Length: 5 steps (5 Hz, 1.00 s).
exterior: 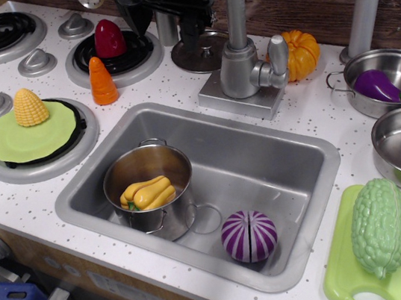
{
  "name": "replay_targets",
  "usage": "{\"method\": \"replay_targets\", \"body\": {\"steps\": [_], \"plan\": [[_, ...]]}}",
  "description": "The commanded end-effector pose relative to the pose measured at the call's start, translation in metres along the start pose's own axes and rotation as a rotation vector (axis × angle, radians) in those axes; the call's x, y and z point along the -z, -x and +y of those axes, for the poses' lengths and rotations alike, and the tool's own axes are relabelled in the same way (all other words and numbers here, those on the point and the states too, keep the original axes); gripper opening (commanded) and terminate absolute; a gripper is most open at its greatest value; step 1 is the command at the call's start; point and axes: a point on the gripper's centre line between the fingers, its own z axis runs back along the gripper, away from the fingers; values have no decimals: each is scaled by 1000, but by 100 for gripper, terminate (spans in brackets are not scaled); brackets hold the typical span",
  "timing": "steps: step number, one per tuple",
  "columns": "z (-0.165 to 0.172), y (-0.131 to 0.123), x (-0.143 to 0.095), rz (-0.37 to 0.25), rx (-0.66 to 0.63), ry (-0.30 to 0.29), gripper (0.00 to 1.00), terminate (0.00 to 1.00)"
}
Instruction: Turn faucet front to left
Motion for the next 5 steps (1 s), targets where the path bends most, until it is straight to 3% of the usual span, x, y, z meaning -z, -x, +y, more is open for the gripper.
{"method": "replay_targets", "body": {"steps": [1,4,5], "plan": [[24,-16,-7,-66,42,-26,0,0],[72,-41,22,-151,150,-63,0,0],[83,-51,31,-160,174,-51,0,0]]}}
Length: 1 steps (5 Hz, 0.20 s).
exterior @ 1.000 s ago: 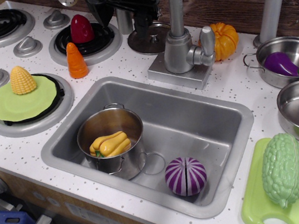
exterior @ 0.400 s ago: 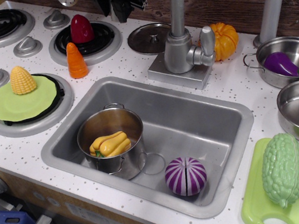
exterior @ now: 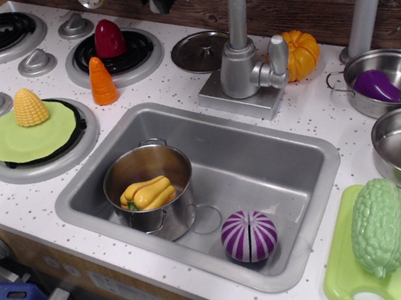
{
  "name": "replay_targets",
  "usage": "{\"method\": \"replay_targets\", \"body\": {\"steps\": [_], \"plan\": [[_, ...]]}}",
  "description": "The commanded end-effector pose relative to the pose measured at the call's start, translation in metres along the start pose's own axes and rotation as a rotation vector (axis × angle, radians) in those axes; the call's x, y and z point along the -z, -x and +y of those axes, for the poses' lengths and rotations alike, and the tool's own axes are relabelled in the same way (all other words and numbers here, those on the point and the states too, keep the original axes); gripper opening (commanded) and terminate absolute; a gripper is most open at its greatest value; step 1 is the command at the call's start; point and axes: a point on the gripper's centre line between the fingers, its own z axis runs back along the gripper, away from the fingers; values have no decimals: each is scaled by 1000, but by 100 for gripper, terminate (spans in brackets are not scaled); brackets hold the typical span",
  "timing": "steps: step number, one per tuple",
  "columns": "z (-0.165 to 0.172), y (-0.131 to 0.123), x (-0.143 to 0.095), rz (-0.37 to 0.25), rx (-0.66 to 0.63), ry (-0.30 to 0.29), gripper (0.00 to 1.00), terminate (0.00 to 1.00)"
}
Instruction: Turn faucet front to left
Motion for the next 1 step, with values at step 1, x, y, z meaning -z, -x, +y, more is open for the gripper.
{"method": "replay_targets", "body": {"steps": [1], "plan": [[24,-4,3,-8,50,-52,0,100]]}}
